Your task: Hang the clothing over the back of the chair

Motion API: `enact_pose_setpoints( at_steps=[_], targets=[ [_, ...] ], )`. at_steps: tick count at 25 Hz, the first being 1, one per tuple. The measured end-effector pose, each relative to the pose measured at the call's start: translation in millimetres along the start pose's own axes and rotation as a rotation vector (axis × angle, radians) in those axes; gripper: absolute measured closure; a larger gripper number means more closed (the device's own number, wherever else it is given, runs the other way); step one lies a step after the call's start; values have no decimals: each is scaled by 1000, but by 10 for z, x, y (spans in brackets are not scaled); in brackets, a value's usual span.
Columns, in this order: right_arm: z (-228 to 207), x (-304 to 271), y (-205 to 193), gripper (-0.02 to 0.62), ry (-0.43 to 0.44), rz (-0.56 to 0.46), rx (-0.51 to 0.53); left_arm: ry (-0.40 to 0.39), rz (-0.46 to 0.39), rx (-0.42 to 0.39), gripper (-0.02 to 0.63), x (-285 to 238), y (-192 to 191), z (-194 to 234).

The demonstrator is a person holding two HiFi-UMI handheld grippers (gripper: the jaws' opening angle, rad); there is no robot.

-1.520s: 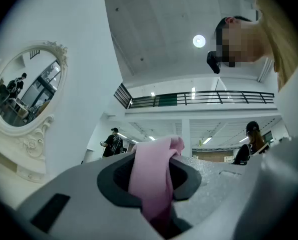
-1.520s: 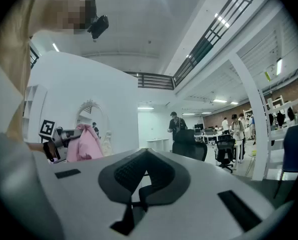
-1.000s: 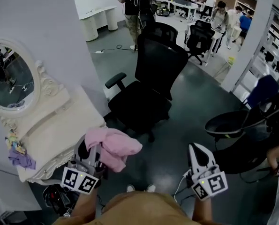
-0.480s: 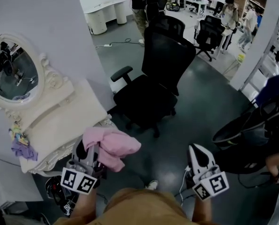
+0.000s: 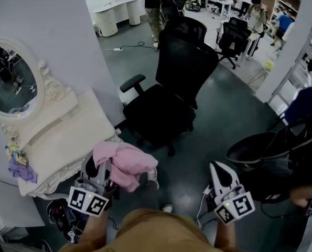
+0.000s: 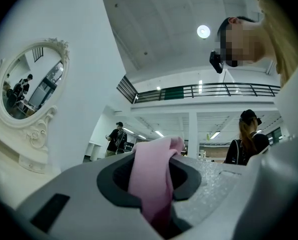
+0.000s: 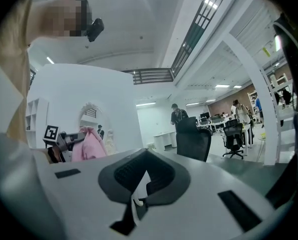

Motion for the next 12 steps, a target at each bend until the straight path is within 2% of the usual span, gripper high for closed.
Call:
enact_pose_setpoints(
  at_steps=[6, 12],
  targets=[
    [-349, -589, -20, 591, -32, 19, 8, -16, 2, 44, 532, -754, -104, 398],
    [-797, -1665, 166, 591, -38, 32, 30, -54, 14, 63, 531, -1879, -17, 879]
  ],
)
Point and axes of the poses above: the fingertips, and each gripper's own axes: x backward along the fingers, z to its left, y out of its top, the point moved 2 cm from there along x, backward along the fingers, and after that the axes turned 12 degrees about x, right-handed, at the moved point
